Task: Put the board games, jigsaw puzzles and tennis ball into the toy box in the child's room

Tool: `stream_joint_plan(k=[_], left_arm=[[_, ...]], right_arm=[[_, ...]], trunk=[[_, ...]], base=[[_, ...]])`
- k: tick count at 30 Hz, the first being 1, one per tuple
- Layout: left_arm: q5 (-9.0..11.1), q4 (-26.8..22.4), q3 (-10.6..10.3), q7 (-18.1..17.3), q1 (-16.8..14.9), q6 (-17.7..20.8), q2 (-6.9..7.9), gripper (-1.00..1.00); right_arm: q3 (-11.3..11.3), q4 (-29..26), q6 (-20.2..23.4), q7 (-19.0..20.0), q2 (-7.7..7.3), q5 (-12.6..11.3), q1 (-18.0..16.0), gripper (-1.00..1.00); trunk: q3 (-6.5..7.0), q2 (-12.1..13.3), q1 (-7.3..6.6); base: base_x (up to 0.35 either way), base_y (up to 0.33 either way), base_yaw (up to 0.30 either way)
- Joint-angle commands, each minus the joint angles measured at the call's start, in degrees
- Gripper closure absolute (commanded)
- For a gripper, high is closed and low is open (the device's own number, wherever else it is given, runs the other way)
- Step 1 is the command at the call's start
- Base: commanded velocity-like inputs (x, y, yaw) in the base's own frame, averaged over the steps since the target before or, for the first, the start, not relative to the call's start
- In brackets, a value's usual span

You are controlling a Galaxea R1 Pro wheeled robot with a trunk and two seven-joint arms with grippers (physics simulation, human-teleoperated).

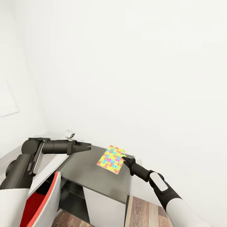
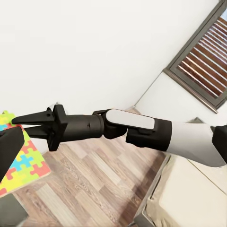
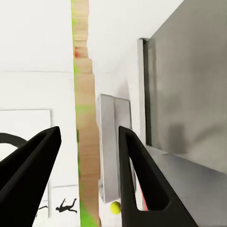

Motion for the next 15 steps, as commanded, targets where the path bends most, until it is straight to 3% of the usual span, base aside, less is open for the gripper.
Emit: stream_joint_plan(k=[1, 6, 15], left_arm=[[0.0, 0.0, 0.0, -0.2, 0.0, 0.6, 0.01, -1.0], [-0.1, 0.0, 0.0, -0.2, 0.0, 0.6, -0.19, -1.0], [-0.2, 0.0, 0.0, -0.2, 0.0, 0.6, -0.35, -1.0]], right_arm=[[0.1, 0.0, 0.1, 0.1, 0.0, -0.2, -0.1, 1.0], [0.1, 0.1, 0.1, 0.0, 0.08, -0.1, -0.1, 1.0], [0.1, 0.1, 0.1, -0.1, 0.18, -0.2, -0.1, 1.0]], trunk=[[0.1, 0.3, -0.19], [1.15, 2.3, -1.29], [1.17, 2.3, -1.29]], base=[[0.0, 0.0, 0.259], [0.0, 0.0, 0.225], [0.0, 0.0, 0.022]])
